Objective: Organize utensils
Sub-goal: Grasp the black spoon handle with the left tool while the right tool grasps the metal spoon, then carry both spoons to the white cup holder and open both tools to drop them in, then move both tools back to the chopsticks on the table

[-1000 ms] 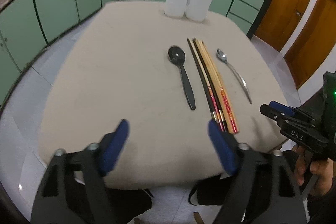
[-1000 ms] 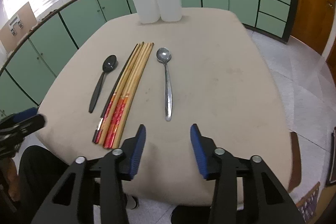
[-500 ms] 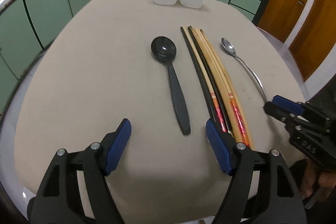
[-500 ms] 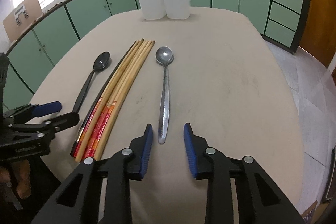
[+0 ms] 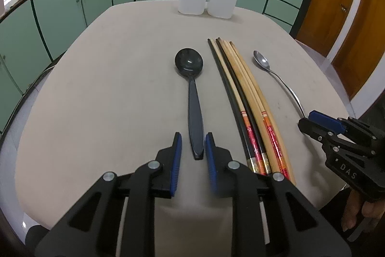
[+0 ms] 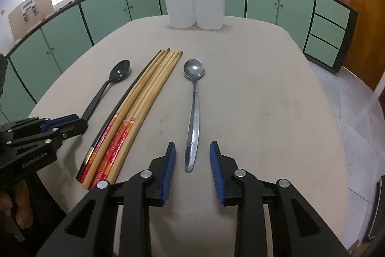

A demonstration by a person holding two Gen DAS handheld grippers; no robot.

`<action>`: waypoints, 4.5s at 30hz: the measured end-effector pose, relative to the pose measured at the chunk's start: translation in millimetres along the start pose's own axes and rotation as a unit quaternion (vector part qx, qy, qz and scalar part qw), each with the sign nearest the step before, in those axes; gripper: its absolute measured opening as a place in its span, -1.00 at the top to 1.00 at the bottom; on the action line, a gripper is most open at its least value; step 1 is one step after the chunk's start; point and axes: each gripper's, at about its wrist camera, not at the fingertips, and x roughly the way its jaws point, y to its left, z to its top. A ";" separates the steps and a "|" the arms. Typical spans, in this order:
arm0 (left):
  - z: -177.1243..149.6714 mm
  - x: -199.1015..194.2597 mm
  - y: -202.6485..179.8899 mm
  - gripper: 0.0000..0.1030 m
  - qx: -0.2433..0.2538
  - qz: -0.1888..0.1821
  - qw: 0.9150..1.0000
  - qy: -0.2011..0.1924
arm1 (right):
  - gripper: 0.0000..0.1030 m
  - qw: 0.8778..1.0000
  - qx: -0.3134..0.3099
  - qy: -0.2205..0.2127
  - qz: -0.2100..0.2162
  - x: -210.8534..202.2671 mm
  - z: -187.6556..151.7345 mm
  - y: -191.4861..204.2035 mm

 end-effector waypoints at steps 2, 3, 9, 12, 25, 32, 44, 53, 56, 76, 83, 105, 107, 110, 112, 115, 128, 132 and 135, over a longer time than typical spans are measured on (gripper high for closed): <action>-0.9 0.1 -2.0 0.60 0.004 0.002 1.000 -0.003 | 0.66 1.000 0.000 0.000 0.004 -0.3 -1.3 1.4; -1.3 -0.1 -3.0 0.60 0.006 0.004 1.000 -0.005 | 0.67 1.000 -0.003 -0.001 0.003 -0.4 -1.8 2.4; 0.9 -2.5 -2.9 0.78 0.000 -0.013 1.000 -0.002 | 0.82 1.000 0.003 0.004 0.010 0.1 2.5 3.0; 8.5 -7.5 1.5 0.78 -0.012 -0.024 1.000 0.005 | 0.82 1.000 0.005 0.007 0.011 -7.0 8.5 3.4; 49.9 -47.4 13.6 0.79 -0.012 -0.050 0.999 -0.016 | 0.83 1.000 -0.002 -0.005 0.010 -47.3 59.4 10.4; 80.2 -62.2 23.6 0.80 -0.011 -0.067 0.997 -0.022 | 0.84 1.000 -0.011 -0.002 0.003 -53.0 83.7 8.4; 123.4 -70.5 34.2 0.96 0.008 -0.075 0.997 -0.015 | 0.95 0.999 -0.028 0.027 0.005 -55.7 127.9 0.6; 147.8 -79.7 37.3 0.96 0.011 -0.086 0.996 -0.034 | 0.95 0.999 -0.047 0.014 0.004 -67.7 159.3 7.1; 177.6 -83.4 36.9 0.96 0.020 -0.086 0.995 -0.052 | 0.96 0.999 -0.053 0.006 0.000 -71.0 187.9 5.8; 373.8 10.9 -9.5 0.96 0.043 -0.068 0.985 -0.151 | 0.96 0.999 -0.003 -0.006 -0.047 34.1 367.9 -47.7; 361.1 70.4 -0.8 0.93 0.030 -0.071 0.990 -0.118 | 0.95 0.999 -0.002 0.035 -0.035 88.3 351.0 -55.8; 191.9 -91.1 74.5 -0.53 0.004 -0.016 0.989 -0.147 | 0.31 0.995 0.018 -0.093 -0.010 -72.9 159.3 -37.4; 150.1 -101.3 75.6 -0.56 0.007 -0.006 0.990 -0.144 | 0.31 0.996 0.018 -0.086 -0.007 -73.7 117.9 -23.1; 94.0 -107.7 72.5 -0.56 0.010 -0.003 0.991 -0.130 | 0.31 0.997 0.024 -0.072 0.005 -69.3 55.6 -3.2; 52.7 -107.6 65.6 -0.55 0.018 -0.014 0.993 -0.120 | 0.31 0.998 0.011 -0.060 0.001 -61.2 20.3 13.3; 11.4 -98.1 48.3 -0.55 0.039 -0.028 0.994 -0.099 | 0.32 1.000 0.000 -0.028 0.011 -42.4 -18.4 32.8; -38.3 -60.4 19.5 -0.47 0.059 -0.053 0.996 -0.037 | 0.35 0.999 -0.043 -0.016 0.003 -18.7 -32.6 45.3; -41.9 -44.9 -1.8 -0.47 0.084 -0.055 0.995 -0.025 | 0.35 0.999 -0.037 -0.016 -0.003 -20.5 -36.4 32.8; -43.0 -31.7 -13.9 -0.47 0.099 -0.041 0.994 -0.017 | 0.35 0.999 -0.037 -0.017 0.001 -21.9 -40.0 28.5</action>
